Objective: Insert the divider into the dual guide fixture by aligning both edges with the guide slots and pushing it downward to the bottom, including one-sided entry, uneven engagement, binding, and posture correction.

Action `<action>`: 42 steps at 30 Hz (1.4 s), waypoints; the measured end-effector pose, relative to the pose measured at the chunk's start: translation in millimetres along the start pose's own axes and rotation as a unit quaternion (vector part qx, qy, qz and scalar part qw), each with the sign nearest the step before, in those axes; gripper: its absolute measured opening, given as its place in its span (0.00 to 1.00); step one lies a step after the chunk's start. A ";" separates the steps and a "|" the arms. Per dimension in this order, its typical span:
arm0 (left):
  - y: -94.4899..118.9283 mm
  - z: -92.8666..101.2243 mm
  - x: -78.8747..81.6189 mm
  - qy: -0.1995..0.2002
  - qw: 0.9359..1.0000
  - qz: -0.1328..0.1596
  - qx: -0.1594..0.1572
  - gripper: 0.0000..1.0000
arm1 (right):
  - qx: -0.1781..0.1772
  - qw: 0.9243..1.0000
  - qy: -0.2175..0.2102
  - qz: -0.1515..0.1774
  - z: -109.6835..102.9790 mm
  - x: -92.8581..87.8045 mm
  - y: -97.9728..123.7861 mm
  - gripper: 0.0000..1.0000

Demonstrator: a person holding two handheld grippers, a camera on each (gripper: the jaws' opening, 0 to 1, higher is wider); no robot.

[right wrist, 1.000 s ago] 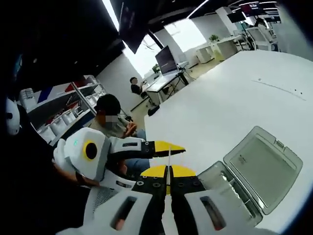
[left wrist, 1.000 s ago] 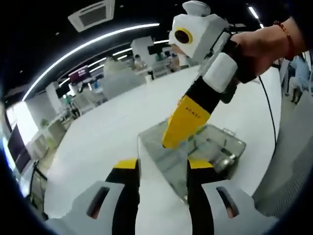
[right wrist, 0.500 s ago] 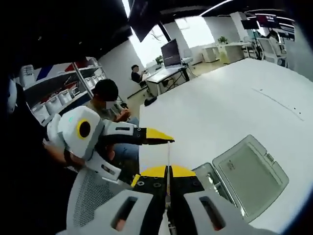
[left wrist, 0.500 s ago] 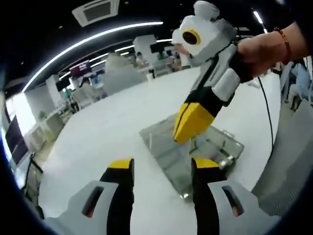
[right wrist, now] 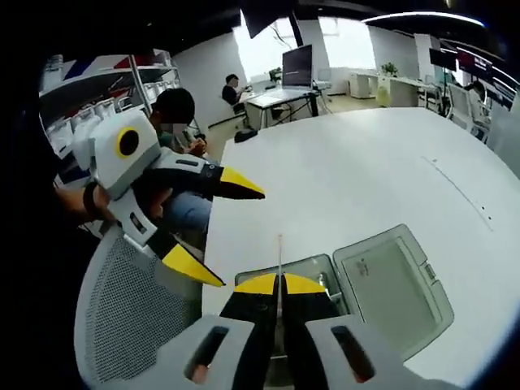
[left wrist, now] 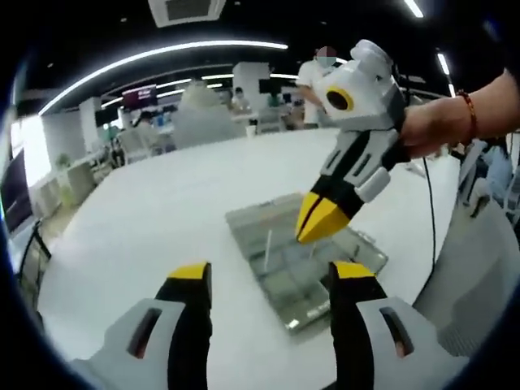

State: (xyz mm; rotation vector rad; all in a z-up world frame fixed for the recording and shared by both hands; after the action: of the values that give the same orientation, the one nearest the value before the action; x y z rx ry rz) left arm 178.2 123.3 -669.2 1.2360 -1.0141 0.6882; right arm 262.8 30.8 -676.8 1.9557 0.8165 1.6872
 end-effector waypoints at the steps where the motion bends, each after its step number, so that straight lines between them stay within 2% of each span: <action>1: -0.1 0.9 -0.3 0.002 1.000 0.000 -0.002 0.57 | -0.003 1.000 0.004 -0.001 0.8 -0.5 0.0 0.00; 14: 2.3 0.8 5.2 0.012 1.000 0.013 -0.002 0.58 | -0.008 0.999 0.030 -0.020 0.9 -6.8 -7.4 0.00; 16: 2.8 0.5 4.9 0.012 1.000 0.012 -0.001 0.57 | -0.008 0.998 0.063 -0.031 -0.7 -6.0 -9.6 0.00; 17: 3.0 -0.3 4.3 0.012 1.000 0.011 0.000 0.58 | -0.006 0.998 0.060 -0.033 -2.8 -5.6 -10.8 0.00; 25: 6.3 0.4 1.2 0.014 1.000 0.007 0.002 0.57 | -0.009 0.988 0.131 -0.080 -8.0 -7.7 -24.0 0.00; 30: 8.1 -0.3 0.7 0.016 1.000 0.006 0.002 0.57 | -0.015 0.987 0.128 -0.093 -7.5 -11.8 -31.4 0.00; 37: 8.1 -0.4 1.4 0.021 1.000 0.004 0.001 0.57 | -0.015 0.988 0.118 -0.096 -5.3 -15.3 -35.7 0.00; 42: 6.7 1.3 2.0 0.017 1.000 0.003 -0.003 0.57 | -0.019 0.985 0.125 -0.114 -5.5 -18.9 -43.2 0.00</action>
State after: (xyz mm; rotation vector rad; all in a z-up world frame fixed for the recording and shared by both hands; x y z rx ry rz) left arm 172.9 123.3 -664.6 1.2127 -0.9907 0.7090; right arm 249.1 49.4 -718.2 1.5765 1.0467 1.8150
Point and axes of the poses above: the point that each gripper's makers call its tool centre point, and the gripper's own axes: y roughly backward along the fingers, z roughly to its right, x roughly out of its top, the point moved 6 cm from there along y, roughly backward along the fingers, and after that the axes turned 3 degrees about y, right-handed, at the moved point
